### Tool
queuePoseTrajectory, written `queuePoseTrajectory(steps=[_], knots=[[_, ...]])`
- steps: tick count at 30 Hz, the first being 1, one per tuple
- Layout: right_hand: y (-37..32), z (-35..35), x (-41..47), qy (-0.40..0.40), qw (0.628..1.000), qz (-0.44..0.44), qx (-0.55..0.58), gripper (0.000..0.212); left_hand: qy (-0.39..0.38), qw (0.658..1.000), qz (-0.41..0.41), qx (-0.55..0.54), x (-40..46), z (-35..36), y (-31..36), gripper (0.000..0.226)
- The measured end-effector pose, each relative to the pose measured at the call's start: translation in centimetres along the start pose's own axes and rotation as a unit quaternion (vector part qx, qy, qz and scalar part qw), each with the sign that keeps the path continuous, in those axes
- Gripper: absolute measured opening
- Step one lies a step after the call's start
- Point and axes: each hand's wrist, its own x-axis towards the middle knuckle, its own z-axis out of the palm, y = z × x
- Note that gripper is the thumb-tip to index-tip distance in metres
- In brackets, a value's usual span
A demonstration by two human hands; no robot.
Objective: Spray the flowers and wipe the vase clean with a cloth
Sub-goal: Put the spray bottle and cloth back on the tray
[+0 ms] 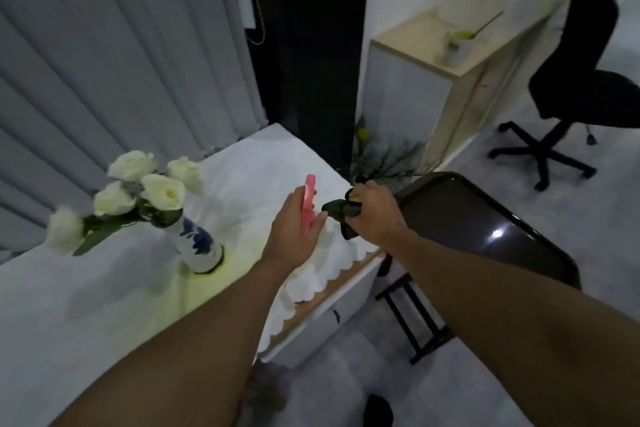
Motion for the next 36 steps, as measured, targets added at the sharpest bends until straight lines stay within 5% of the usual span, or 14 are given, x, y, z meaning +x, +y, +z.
queuePoseTrajectory(steps=[11, 21, 25, 31, 36], knots=[[21.1, -7.7, -6.0, 0.095, 0.971, 0.218, -0.007, 0.031, -0.140, 0.986, 0.066, -0.058, 9.2, 19.8, 12.6, 0.075], [32.6, -6.1, -10.0, 0.046, 0.935, 0.350, 0.024, 0.030, -0.243, 0.967, 0.056, -0.048, 12.8, 33.9, 14.5, 0.081], [34.2, -4.6, -10.7, -0.026, 0.919, 0.392, 0.014, 0.036, -0.242, 0.969, 0.014, -0.049, 13.0, 35.8, 13.0, 0.058], [35.2, -3.3, -11.0, -0.117, 0.904, 0.411, -0.031, 0.068, -0.264, 0.964, 0.005, -0.042, 13.7, 36.0, 11.8, 0.066], [34.8, -3.9, -10.7, -0.149, 0.902, 0.401, -0.053, 0.126, -0.343, 0.938, -0.033, 0.044, 13.7, 34.0, 9.9, 0.078]])
